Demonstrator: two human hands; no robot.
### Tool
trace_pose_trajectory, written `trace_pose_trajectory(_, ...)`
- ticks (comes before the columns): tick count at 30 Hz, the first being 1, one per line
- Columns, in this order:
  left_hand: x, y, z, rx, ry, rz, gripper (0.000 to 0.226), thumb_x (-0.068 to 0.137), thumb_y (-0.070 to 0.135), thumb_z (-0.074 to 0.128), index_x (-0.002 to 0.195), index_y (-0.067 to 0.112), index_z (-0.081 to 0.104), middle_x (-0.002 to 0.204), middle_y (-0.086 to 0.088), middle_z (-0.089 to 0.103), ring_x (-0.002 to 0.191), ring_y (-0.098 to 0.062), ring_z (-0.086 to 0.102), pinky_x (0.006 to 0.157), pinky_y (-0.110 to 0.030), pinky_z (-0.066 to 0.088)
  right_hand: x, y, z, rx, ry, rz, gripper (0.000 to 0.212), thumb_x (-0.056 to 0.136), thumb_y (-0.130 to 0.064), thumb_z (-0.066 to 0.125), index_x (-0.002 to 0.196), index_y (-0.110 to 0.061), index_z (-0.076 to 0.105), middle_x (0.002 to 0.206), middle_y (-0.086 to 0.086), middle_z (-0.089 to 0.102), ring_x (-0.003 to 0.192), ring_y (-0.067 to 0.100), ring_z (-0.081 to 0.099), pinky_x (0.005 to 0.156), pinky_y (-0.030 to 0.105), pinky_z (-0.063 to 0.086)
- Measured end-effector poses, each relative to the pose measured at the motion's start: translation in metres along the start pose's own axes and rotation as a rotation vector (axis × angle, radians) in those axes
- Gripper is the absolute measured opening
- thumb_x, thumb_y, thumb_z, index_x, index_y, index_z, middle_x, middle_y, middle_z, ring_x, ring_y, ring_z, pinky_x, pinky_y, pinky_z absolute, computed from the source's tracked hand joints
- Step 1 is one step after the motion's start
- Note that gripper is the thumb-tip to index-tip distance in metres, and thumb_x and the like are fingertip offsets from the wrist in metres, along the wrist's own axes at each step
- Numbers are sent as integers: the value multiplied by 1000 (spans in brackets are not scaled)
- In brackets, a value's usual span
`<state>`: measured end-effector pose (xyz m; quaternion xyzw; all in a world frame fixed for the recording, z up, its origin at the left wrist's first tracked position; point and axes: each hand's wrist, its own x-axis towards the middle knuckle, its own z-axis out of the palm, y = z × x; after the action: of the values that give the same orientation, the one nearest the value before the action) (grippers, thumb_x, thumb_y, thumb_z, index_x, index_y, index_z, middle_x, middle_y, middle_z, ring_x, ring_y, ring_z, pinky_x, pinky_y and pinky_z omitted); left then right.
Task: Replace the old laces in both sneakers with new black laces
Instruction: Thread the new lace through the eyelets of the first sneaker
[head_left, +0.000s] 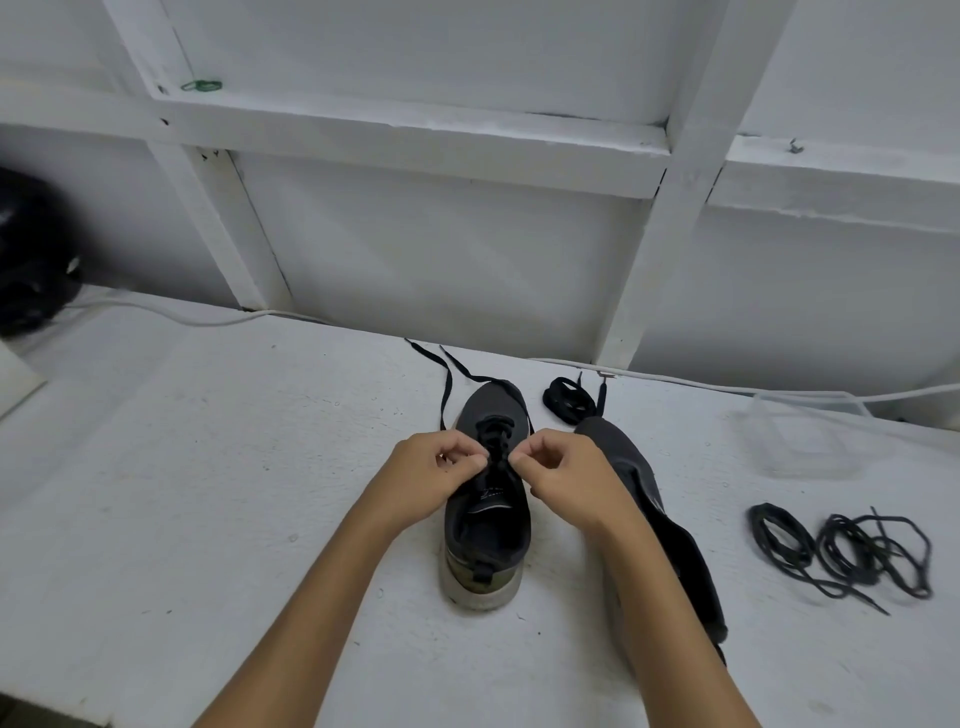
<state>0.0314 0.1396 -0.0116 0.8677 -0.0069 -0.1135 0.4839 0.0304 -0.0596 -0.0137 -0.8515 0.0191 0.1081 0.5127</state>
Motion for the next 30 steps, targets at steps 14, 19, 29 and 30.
trace_pose_trajectory(14, 6, 17, 0, 87, -21, -97, 8, 91, 29, 69, 87, 27, 75, 89, 11, 73, 84, -3, 65, 68, -18, 45, -5, -16, -9, -117, -71, -9, 8, 89, -36, 71, 84, -32, 76, 83, -13, 74, 78, 0, 68, 69, 15, 47)
trace_pose_trajectory(19, 5, 13, 2, 78, -44, -117, 10, 93, 37, 64, 95, 29, 70, 90, 11, 69, 84, -4, 64, 71, -22, 50, -6, -21, -6, -124, -68, -10, 8, 90, -38, 71, 95, -37, 76, 85, -15, 73, 80, -7, 65, 61, 5, 41)
trace_pose_trajectory(29, 11, 21, 3, 30, -43, -175, 16, 92, 20, 65, 96, 27, 78, 96, 10, 74, 95, -8, 67, 90, -32, 56, -3, -30, -2, -145, -30, 85, 8, 88, -23, 67, 87, -25, 74, 85, -12, 71, 75, -1, 64, 54, 6, 39)
trace_pose_trajectory(30, 11, 20, 3, 30, -37, -184, 16, 93, 19, 63, 95, 27, 78, 96, 9, 74, 95, -10, 68, 91, -34, 57, -4, -31, -2, -166, -34, 88, 7, 89, -23, 66, 86, -23, 73, 83, -10, 71, 72, 1, 63, 52, 6, 39)
